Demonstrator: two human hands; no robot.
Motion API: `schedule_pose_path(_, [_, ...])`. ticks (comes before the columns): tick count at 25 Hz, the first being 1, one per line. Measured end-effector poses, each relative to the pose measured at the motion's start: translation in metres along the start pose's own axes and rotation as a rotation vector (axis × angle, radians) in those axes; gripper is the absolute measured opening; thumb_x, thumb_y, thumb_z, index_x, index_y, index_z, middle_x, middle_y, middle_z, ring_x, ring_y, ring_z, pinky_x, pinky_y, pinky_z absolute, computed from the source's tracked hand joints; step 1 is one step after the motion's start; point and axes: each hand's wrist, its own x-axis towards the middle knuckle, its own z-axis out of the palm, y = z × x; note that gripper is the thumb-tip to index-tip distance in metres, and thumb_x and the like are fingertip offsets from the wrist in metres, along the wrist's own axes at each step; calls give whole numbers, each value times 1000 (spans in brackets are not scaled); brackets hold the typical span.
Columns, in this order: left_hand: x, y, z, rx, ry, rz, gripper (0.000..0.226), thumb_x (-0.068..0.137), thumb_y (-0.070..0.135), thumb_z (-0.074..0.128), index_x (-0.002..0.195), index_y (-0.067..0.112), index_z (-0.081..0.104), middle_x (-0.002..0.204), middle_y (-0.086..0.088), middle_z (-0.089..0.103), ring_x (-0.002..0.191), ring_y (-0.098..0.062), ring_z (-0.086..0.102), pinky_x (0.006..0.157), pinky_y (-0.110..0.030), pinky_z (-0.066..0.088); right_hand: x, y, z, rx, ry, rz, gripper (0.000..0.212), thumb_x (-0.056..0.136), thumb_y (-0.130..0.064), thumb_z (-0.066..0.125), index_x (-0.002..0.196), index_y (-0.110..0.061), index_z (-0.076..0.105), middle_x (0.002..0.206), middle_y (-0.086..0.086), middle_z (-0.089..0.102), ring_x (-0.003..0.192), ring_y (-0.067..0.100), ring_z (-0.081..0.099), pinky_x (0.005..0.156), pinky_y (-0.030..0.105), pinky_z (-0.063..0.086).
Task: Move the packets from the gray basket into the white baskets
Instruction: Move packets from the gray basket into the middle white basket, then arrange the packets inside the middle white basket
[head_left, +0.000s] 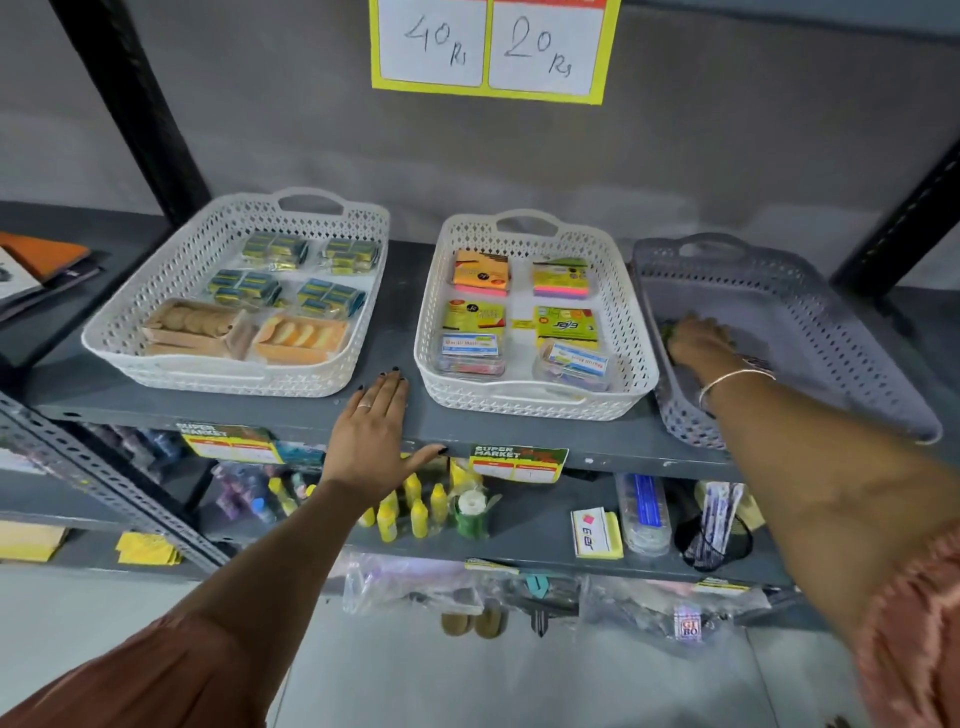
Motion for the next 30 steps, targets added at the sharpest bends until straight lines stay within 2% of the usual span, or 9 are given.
schedule_pose_path(3, [-1,0,0,7,2,-14,98,73,74,23,137,1,31,144,-17,37,134,-27,33,113,-41,24,11,2,7,24,-59,5,56,100,-18,28,152,-5,13,158,23,16,147,40,16,119,56,12])
schedule_pose_path(5, [-1,1,-1,7,3,-16,98,73,74,22,137,1,31,145,-17,37,134,-27,33,113,-41,24,11,3,5,47,-68,41,59,99,-20,30,153,-6,10,159,22,14,148,38,12,119,58,4])
schedule_pose_path(8, [-1,1,-1,15,6,-14,97,74,74,21,137,1,31,145,-16,37,134,-27,33,113,-41,23,9,7,0,64,-68,65,64,98,-26,38,153,-7,10,159,21,10,148,37,7,119,56,0])
schedule_pose_path(12, [-1,2,-2,28,-1,-21,97,74,74,21,138,1,31,145,-16,37,134,-27,33,113,-40,22,2,8,-7,162,-17,89,72,93,-26,50,152,-6,13,155,23,13,145,38,12,117,50,17])
schedule_pose_path(16, [-2,1,-4,39,-25,-29,101,75,78,10,137,1,32,144,-16,39,133,-26,35,111,-40,24,-6,-6,-35,360,85,110,88,79,-47,62,148,-7,25,150,22,32,140,37,28,105,43,37])
schedule_pose_path(19, [-3,1,-6,27,-42,-43,102,75,78,6,134,0,39,139,-16,46,128,-26,42,108,-41,31,-18,-40,-69,411,153,24,90,80,-47,61,149,-8,20,156,25,16,146,40,13,115,48,26])
schedule_pose_path(21, [-3,1,-5,-8,-52,-48,102,76,78,8,131,0,42,136,-16,50,125,-26,46,105,-41,37,-33,-72,-85,408,164,-29,85,81,-49,60,147,-9,25,155,25,14,146,40,9,115,48,22])
schedule_pose_path(25, [0,-1,-5,-46,-72,-34,100,76,77,10,127,0,47,131,-15,55,120,-25,52,102,-39,41,-43,-119,-54,417,-33,-100,93,85,-55,54,154,-12,8,160,21,2,149,35,4,119,40,15])
schedule_pose_path(30, [1,-2,-5,-59,-110,-32,98,78,75,11,123,-1,52,126,-17,59,116,-27,56,102,-35,24,-52,-130,-11,273,-22,-27,83,81,-43,64,147,-11,26,148,19,25,140,33,25,108,37,35])
